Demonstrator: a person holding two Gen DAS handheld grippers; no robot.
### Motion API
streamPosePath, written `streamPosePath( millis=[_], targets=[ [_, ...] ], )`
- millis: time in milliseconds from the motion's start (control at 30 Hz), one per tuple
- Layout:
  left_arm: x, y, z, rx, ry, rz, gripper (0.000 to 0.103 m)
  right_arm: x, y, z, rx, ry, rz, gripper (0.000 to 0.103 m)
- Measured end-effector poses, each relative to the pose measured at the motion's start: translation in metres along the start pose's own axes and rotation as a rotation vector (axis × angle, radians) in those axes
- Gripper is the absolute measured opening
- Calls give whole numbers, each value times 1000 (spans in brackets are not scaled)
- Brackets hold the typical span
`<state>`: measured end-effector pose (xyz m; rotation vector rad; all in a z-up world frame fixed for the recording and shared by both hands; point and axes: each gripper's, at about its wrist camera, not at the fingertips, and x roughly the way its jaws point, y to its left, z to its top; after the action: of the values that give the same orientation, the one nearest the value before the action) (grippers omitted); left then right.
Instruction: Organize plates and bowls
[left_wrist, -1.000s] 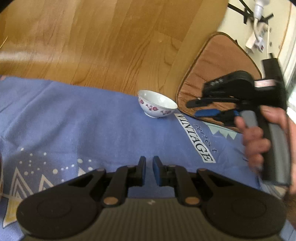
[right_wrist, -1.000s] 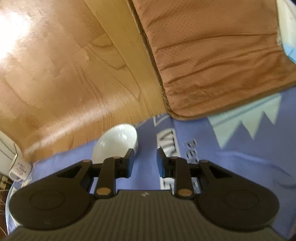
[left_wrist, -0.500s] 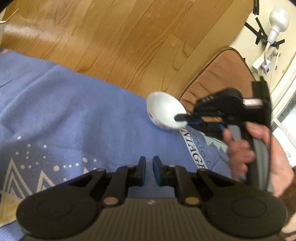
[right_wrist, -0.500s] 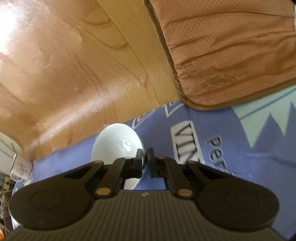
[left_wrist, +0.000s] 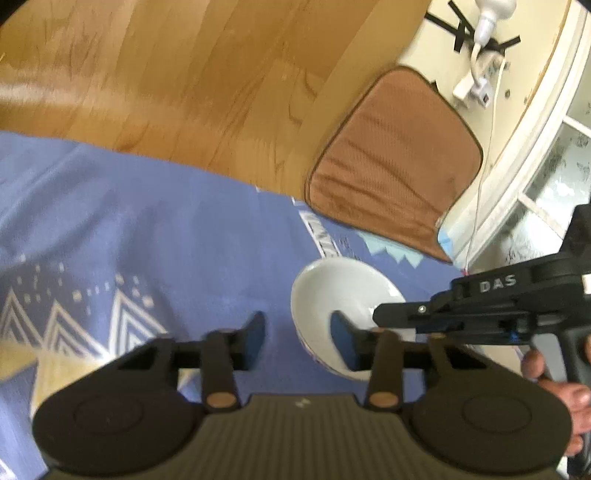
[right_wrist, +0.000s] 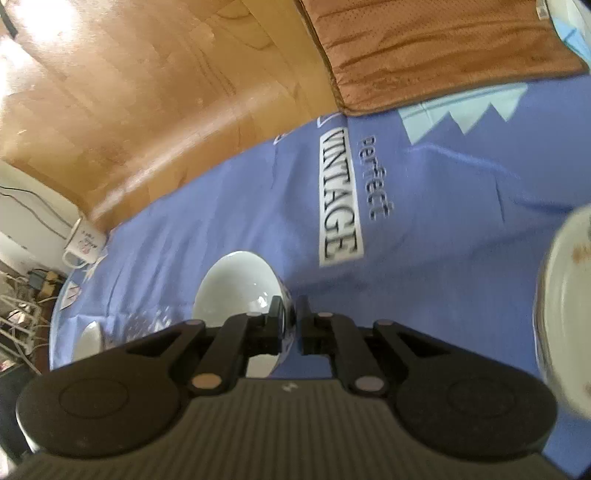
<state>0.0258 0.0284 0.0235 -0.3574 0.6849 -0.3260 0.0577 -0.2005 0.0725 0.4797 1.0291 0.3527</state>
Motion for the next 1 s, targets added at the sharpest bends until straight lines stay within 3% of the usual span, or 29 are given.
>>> streamPosePath(
  millis=[233, 400, 600, 767, 1000],
  targets=[
    [-37, 1, -3, -7, -40, 48, 11, -3, 24, -7, -28, -13, 61, 9],
    [-88, 25, 11, -36, -116, 136, 11, 9, 76, -11, -111, -8, 144, 9],
    [-147, 77, 20, -116, -195, 277, 10, 52, 153, -30, -226, 39, 230, 8],
    [-168, 115, 20, -174, -209, 358, 10, 84, 202, -52, -374, 25, 202, 8],
    [-158, 144, 12, -226, -180, 392, 10, 111, 225, -67, -483, 3, 133, 11]
  ],
)
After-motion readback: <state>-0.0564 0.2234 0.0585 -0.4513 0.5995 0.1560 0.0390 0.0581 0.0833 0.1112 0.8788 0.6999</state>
